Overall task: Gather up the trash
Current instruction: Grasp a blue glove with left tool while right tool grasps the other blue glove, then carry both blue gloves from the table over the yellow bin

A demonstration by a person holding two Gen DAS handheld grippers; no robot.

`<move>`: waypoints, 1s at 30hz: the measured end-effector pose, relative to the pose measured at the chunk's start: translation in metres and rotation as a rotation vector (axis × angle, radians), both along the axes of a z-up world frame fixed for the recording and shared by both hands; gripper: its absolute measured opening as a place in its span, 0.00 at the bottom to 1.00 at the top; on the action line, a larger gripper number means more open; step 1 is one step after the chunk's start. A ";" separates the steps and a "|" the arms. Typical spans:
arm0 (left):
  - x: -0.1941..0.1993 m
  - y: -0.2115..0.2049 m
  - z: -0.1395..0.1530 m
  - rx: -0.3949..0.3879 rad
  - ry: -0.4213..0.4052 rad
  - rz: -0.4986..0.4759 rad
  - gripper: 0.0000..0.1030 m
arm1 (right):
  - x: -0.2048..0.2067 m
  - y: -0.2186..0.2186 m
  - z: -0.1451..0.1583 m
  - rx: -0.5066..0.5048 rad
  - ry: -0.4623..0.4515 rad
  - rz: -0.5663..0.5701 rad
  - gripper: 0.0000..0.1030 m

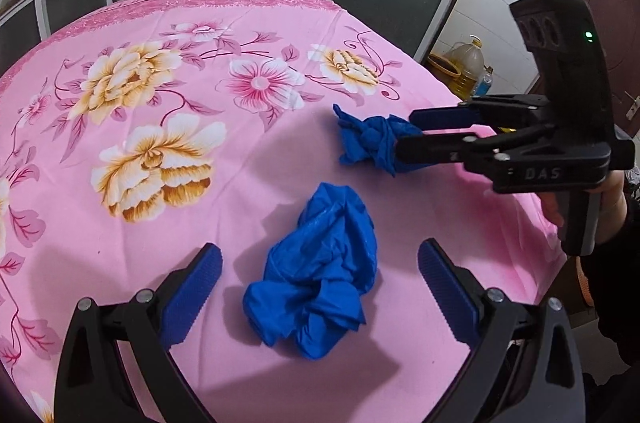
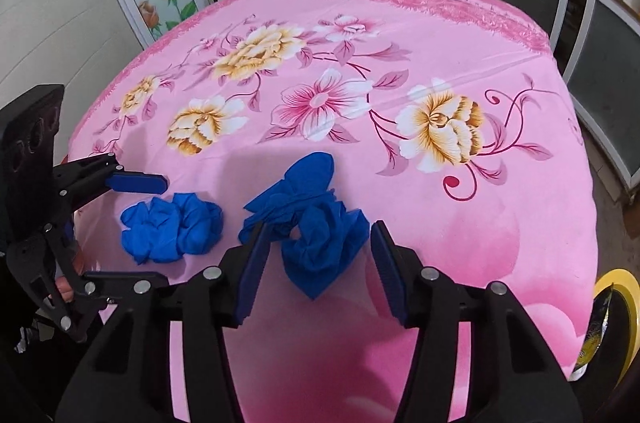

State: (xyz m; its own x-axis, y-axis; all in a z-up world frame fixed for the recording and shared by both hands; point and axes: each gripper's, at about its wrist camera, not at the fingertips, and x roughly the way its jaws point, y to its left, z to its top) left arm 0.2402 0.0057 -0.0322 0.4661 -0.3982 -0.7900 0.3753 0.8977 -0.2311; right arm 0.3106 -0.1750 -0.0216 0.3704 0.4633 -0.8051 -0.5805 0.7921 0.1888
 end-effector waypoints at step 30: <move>-0.022 -0.007 0.042 -0.033 -0.047 -0.002 0.23 | -0.032 -0.046 0.044 0.142 -0.031 -0.080 0.15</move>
State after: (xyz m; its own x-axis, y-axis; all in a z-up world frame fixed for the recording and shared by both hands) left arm 0.2183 -0.0013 0.0095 0.5016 -0.4250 -0.7536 0.3885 0.8889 -0.2427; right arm 0.2787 -0.2207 0.0228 0.4344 0.5400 -0.7209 -0.5242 0.8024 0.2853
